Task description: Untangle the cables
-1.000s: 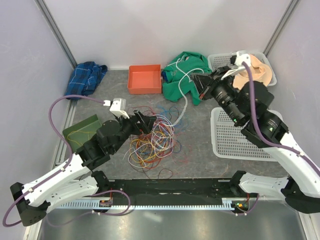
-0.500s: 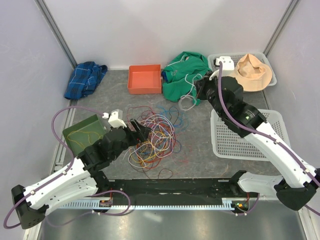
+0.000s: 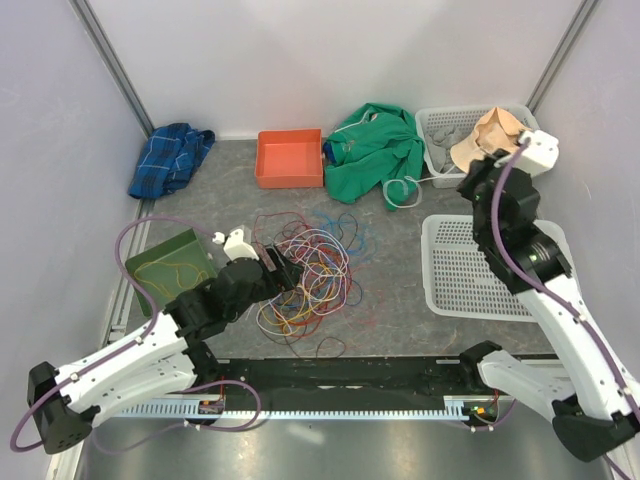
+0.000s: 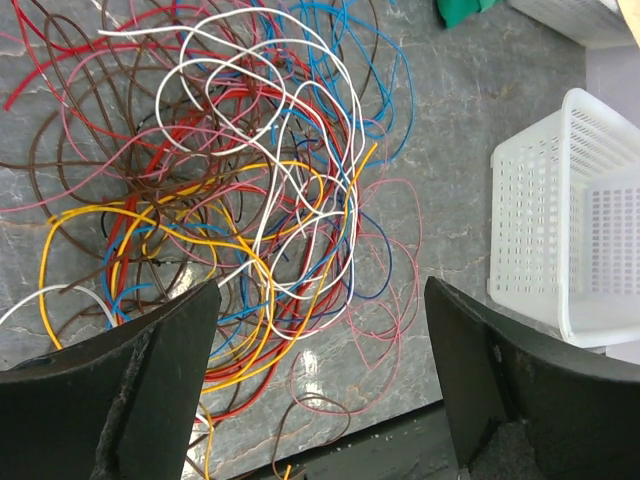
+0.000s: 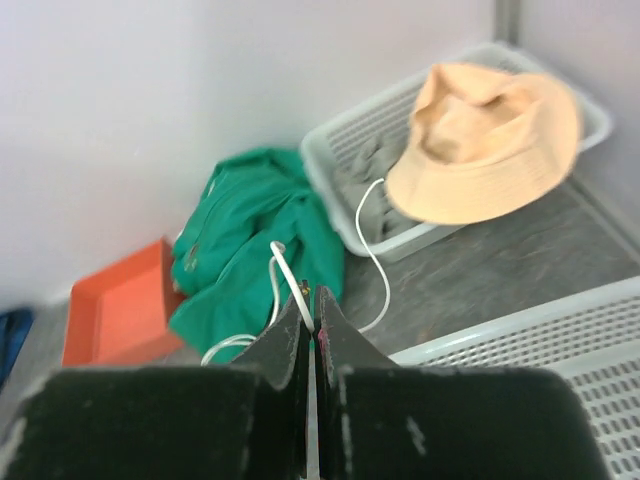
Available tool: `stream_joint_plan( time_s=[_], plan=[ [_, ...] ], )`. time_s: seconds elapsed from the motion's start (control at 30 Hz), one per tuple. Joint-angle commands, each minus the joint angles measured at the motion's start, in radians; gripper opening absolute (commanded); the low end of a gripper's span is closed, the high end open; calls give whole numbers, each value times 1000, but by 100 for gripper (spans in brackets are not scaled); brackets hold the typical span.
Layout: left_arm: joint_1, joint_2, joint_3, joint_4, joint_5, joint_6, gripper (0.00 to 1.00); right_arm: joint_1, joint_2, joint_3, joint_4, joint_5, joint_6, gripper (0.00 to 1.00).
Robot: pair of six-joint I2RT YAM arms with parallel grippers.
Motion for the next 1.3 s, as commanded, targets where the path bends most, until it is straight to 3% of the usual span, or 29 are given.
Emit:
stream_joint_plan(
  time_s=[0.0,0.17,0.4,0.47,0.5,0.57,0.67,0.77,0.9,0.97,1.13,1.27],
  plan=[
    [-1,10,-17,31,25,-51,89,-44,-88,-66,4,148,7,0],
    [-1,52,-27,69,65,-48,89,-135,-205,-213,-87,149,125,0],
    [0,127,-21,100,115,-34,89,-158,-335,-387,-156,121,246,0],
    [-1,142,-19,109,131,-23,89,-159,-326,-408,-174,88,258,21],
    [-1,147,-16,111,140,-11,90,-158,-319,-408,-176,74,258,45],
    [0,151,-11,111,146,0,90,-158,-310,-394,-167,23,246,69],
    [-1,145,-8,111,145,15,92,-158,-304,-376,-122,-55,223,85],
    [-1,131,-13,118,135,23,92,-156,-278,-365,-72,-156,194,88],
    [-1,138,-13,126,125,28,92,-149,-238,-400,55,-531,145,89],
    [-1,162,-7,123,120,29,92,-107,-221,-457,161,-621,137,89],
    [0,271,28,92,99,-3,91,127,-145,-554,264,-597,96,89],
    [0,429,125,54,79,-12,90,209,-115,-638,356,-588,117,89]
  ],
)
